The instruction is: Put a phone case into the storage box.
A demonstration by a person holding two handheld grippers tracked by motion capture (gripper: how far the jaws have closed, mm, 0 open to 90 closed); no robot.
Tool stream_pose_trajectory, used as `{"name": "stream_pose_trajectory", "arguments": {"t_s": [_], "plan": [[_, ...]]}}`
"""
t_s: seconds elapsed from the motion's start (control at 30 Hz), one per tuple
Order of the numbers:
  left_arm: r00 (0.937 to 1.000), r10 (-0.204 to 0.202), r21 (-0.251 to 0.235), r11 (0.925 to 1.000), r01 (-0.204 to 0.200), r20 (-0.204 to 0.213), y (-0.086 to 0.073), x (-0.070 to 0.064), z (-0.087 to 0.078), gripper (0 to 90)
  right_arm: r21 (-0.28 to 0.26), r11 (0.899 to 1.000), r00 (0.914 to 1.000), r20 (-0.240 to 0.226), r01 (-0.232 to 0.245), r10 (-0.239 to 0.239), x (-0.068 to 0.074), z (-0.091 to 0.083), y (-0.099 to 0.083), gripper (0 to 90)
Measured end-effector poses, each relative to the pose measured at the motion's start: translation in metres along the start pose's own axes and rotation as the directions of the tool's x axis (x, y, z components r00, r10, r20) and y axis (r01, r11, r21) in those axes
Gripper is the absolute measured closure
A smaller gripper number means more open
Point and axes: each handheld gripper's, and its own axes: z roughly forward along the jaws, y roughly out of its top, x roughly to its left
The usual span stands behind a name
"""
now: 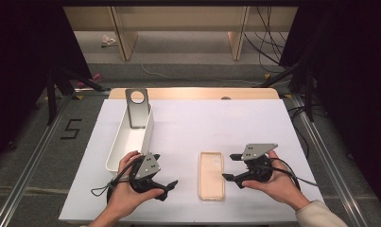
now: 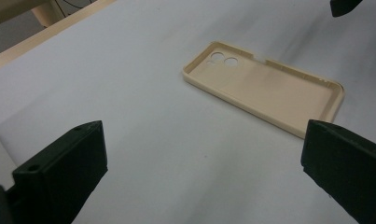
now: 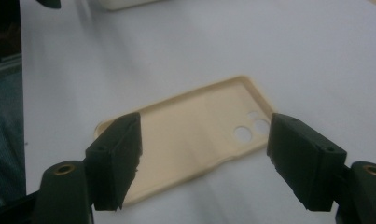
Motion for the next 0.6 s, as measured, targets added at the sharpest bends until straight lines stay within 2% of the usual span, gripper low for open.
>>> {"name": "stream_pose_trajectory", "arguments": {"t_s": [0.07,0.13,0.2,0.27,0.37,0.47,0.53,0.57,0.6], "plan": [[1.0000,0.001,0.005,1.0000,-0.001,0.000,0.000,0.000,0.000,0.0,0.039,0.999,0.9995,-0.007,0.032,-0.031,0.004,0.003,0.003,28.8],[1.0000,0.003,0.007,1.0000,-0.003,-0.001,-0.001,0.000,0.000,0.0,0.091,0.993,0.9974,-0.019,0.071,-0.070,0.011,0.009,0.007,29.5],[1.0000,0.003,0.007,1.0000,-0.003,-0.001,0.000,0.000,0.000,0.0,0.140,0.983,0.9931,-0.034,0.116,-0.112,0.017,0.015,0.011,30.2],[1.0000,0.003,0.007,1.0000,-0.003,-0.002,0.000,-0.001,0.000,0.0,0.185,0.973,0.9903,-0.037,0.139,-0.134,0.023,0.020,0.014,30.7],[1.0000,0.004,0.009,1.0000,-0.004,0.000,-0.001,-0.001,0.001,0.0,0.256,0.946,0.9803,-0.061,0.197,-0.188,0.031,0.030,0.018,30.9],[1.0000,0.005,0.010,0.9999,-0.005,0.001,-0.001,-0.001,0.001,0.0,0.339,0.909,0.9706,-0.088,0.241,-0.224,0.041,0.040,0.021,31.7],[1.0000,0.006,0.011,0.9999,-0.006,0.001,-0.001,-0.001,0.002,0.0,0.375,0.886,0.9617,-0.097,0.274,-0.257,0.047,0.047,0.023,31.7],[1.0000,0.007,0.011,0.9999,-0.007,0.002,-0.001,-0.001,0.002,0.0,0.386,0.877,0.9581,-0.103,0.286,-0.267,0.049,0.050,0.024,31.9],[1.0000,0.007,0.011,0.9999,-0.007,0.002,-0.001,-0.001,0.002,0.0,0.410,0.862,0.9543,-0.109,0.298,-0.279,0.052,0.053,0.026,32.5]]}}
